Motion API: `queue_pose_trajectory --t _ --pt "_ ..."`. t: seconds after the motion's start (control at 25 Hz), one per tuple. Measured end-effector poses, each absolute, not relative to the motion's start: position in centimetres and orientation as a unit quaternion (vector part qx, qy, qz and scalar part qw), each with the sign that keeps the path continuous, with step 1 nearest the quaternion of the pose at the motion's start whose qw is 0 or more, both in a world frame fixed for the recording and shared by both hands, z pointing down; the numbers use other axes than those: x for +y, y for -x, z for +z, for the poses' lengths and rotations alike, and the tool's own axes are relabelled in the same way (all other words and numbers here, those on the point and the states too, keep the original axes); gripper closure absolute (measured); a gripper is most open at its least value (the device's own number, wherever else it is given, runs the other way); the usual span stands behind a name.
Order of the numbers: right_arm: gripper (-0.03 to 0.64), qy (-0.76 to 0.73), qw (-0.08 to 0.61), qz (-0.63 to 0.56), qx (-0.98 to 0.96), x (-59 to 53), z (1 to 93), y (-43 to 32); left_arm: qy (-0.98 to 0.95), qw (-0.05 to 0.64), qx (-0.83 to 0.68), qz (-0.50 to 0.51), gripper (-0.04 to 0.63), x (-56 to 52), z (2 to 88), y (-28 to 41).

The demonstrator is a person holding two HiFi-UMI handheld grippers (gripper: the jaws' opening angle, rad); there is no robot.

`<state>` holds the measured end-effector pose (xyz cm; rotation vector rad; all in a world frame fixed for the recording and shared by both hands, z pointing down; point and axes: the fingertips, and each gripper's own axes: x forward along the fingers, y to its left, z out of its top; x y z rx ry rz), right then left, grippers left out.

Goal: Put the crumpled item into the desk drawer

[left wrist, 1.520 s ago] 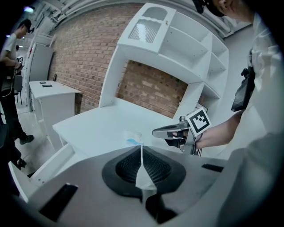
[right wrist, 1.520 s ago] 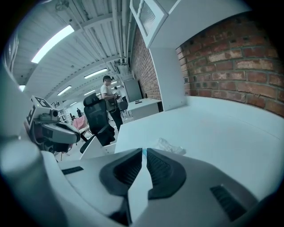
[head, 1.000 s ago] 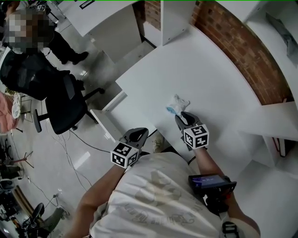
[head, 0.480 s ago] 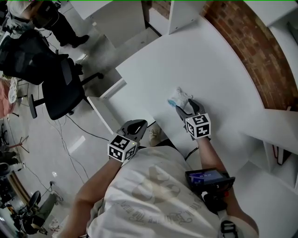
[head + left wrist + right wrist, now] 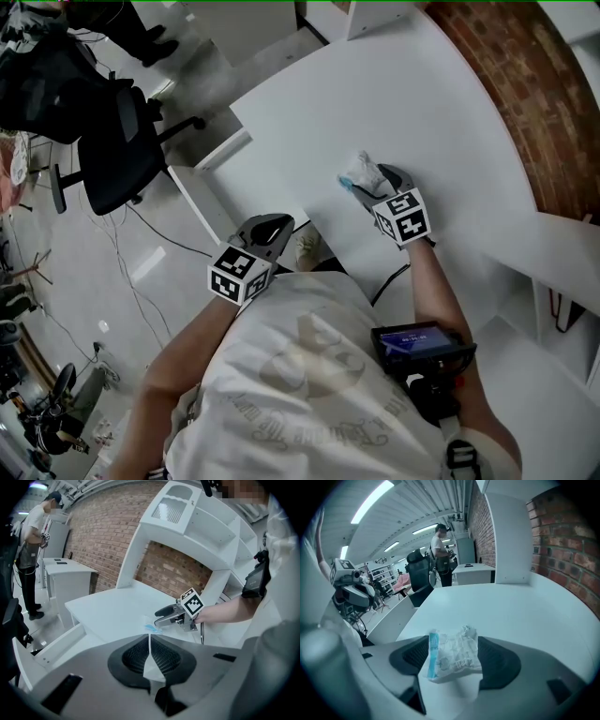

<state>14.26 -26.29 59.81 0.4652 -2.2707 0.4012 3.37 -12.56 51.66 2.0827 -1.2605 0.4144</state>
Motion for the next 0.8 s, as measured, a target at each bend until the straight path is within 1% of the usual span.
queue_pose_trajectory --t 0.2,0.44,0.64,0.8 --pt "0.298 -0.166 0.417 0.145 -0.882 -26.4 61.0 -14.2 -0.806 0.315 -0.47 0.174 0.566 -12.2 51.6 -3.8" --pt "0.298 -0.174 0.433 0.133 -0.874 -26.5 61.7 -14.3 -0.794 0.323 -0.486 0.169 0.566 -11.7 52.0 -2.5" --pt "0.299 -0.158 0.462 0.104 -0.866 -26.2 62.3 -14.1 -0.798 0.319 -0.483 0.164 0.566 -11.9 51.7 -3.2" --pt "0.325 -0.164 0.47 0.107 -0.861 -26.1 62.7 -13.9 -0.795 0.323 -0.485 0.168 0.566 -10.9 51.8 -2.9"
